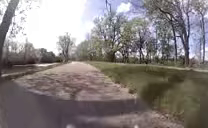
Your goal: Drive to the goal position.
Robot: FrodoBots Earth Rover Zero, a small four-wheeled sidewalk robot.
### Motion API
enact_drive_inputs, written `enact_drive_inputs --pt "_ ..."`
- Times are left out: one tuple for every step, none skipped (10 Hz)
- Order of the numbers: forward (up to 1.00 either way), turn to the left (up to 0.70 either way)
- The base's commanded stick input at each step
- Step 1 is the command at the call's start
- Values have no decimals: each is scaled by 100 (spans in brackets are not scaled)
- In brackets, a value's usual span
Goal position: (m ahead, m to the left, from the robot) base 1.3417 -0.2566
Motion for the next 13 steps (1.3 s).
enact_drive_inputs --pt "0 0" --pt "0 0" --pt "0 0" --pt "0 0" --pt "0 0" --pt "0 0" --pt "0 0" --pt "12 0" --pt "53 0" --pt "95 0" --pt "62 0" --pt "18 0" --pt "0 0"
